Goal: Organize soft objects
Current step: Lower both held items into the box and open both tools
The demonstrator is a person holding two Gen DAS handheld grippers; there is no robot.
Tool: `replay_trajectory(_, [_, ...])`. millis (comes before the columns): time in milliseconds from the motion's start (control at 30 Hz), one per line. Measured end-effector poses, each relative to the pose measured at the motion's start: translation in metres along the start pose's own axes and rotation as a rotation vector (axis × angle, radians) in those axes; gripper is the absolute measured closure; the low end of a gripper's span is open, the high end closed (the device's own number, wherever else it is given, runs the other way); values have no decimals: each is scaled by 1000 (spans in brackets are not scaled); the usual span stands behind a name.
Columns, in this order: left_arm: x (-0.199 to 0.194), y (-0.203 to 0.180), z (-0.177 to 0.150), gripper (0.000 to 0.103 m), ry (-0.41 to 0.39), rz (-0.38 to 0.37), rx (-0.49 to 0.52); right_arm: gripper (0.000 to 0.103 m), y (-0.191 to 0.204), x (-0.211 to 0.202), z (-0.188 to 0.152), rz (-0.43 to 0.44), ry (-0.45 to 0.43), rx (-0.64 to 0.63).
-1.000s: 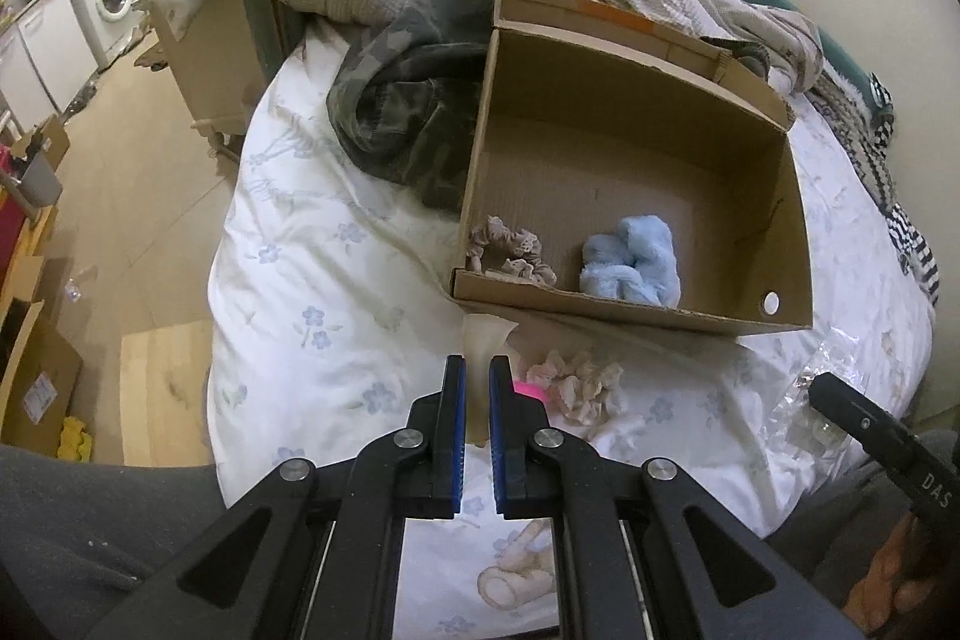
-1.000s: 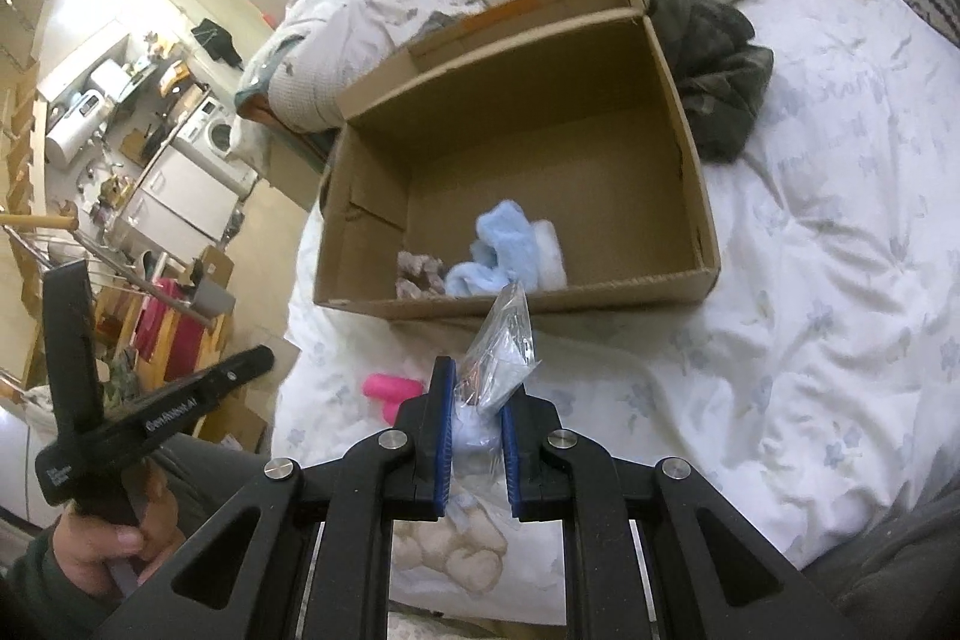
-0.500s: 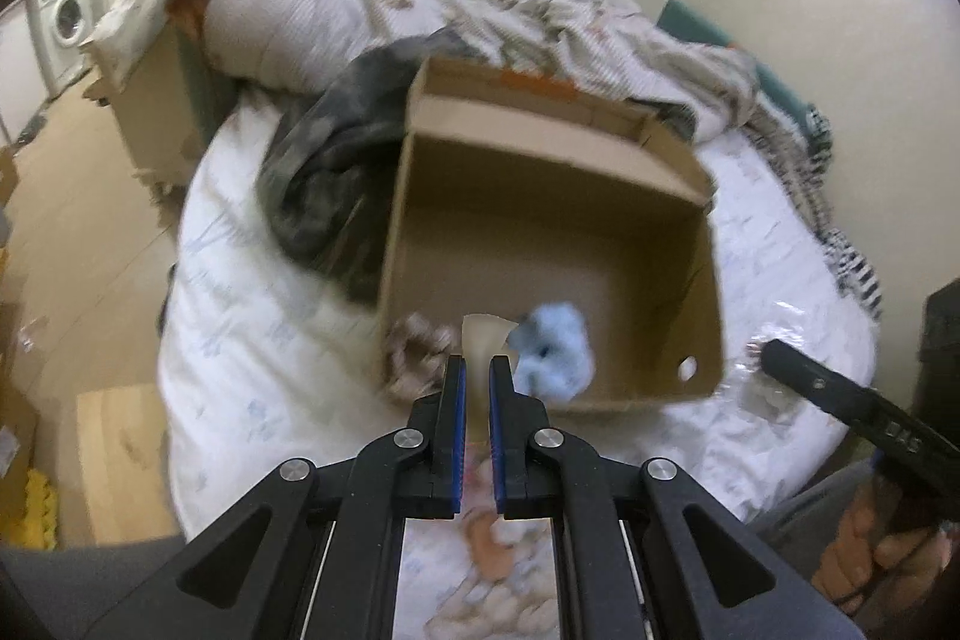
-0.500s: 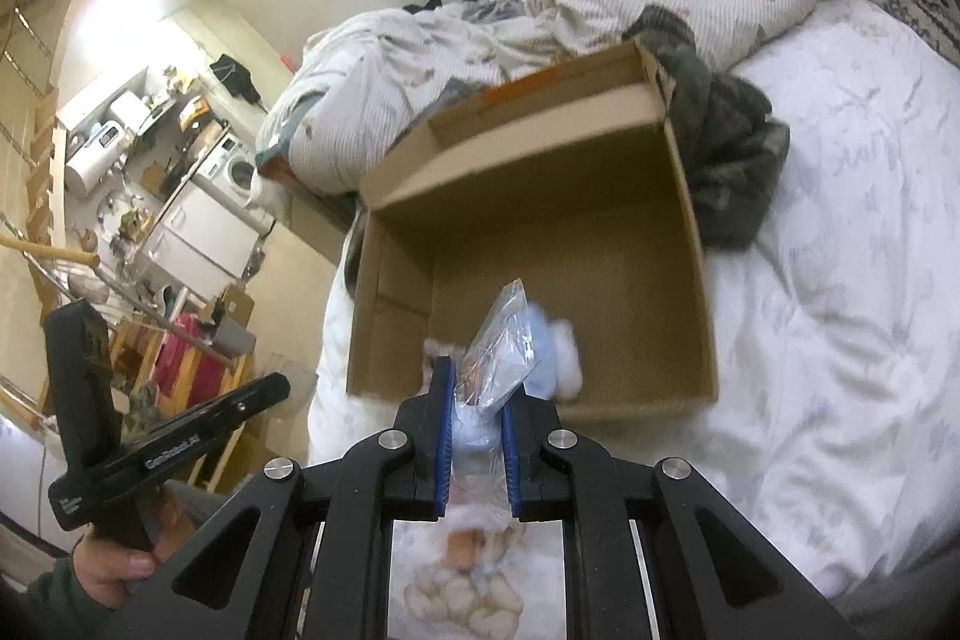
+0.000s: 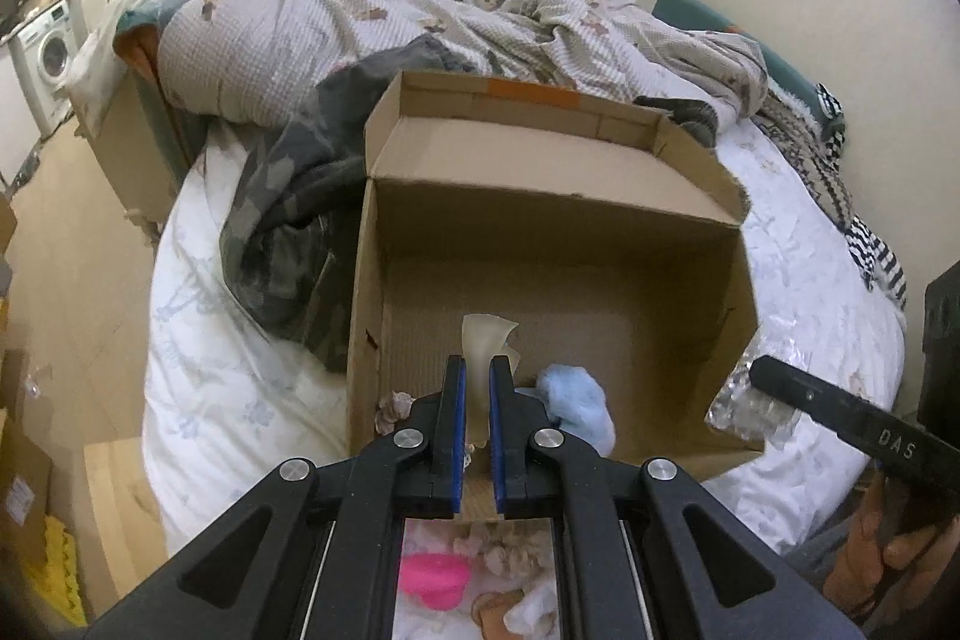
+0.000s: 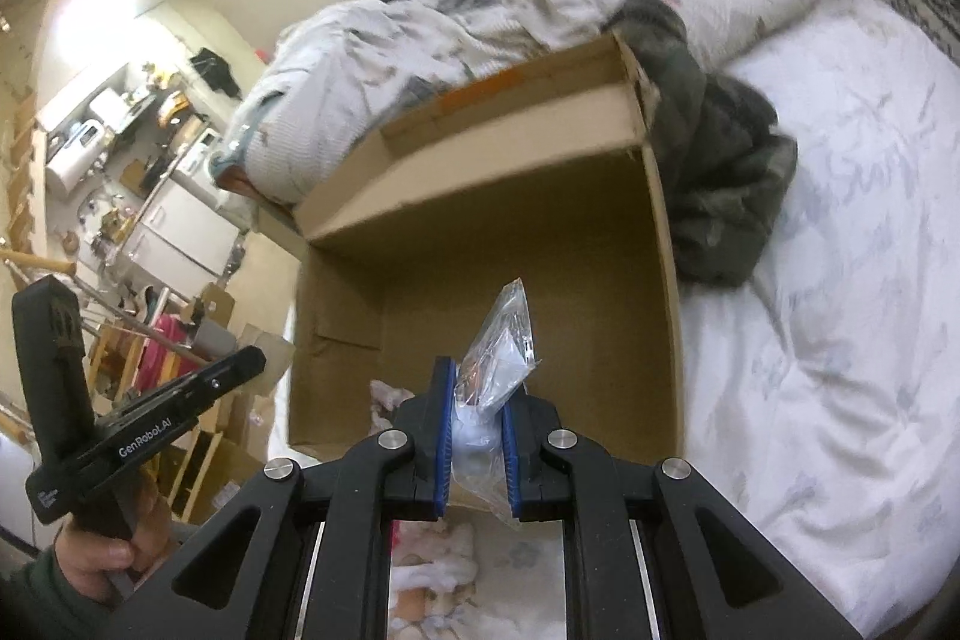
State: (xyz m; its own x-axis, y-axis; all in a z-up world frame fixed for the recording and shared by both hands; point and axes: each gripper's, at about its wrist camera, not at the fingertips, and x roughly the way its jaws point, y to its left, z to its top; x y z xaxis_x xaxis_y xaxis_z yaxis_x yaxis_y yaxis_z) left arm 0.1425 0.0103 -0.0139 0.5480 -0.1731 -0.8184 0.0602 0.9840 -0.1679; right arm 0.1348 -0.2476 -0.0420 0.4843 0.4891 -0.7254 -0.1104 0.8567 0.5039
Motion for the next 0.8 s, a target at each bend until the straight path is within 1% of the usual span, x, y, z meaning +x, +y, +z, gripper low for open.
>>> replay_trajectory(67, [10,6,-4,96,35,8,-44,87,2,8,-2,-8,15,-5])
replay_trajectory(133, [14,9,-5,96,54,-6,-77,87,6,14,-3,-28,28,-35])
replay_trajectory(233, [20,8,-8,96,72,34,-72,87,9,22,-4,-46,47,-59])
replay_trajectory(367, [30,11,-14,95,120,25,-96,87,6,33,-7,-90,81,-81])
replay_trajectory(533, [40,5,-19,95,150,54,-65,87,3,43,-10,-119,119,-77])
replay_trajectory(700, [41,0,-20,95,148,42,-42,87,4,51,-14,-153,148,-93])
replay_trajectory(800, [42,-3,-21,95,152,30,-29,87,5,53,-15,-155,155,-102])
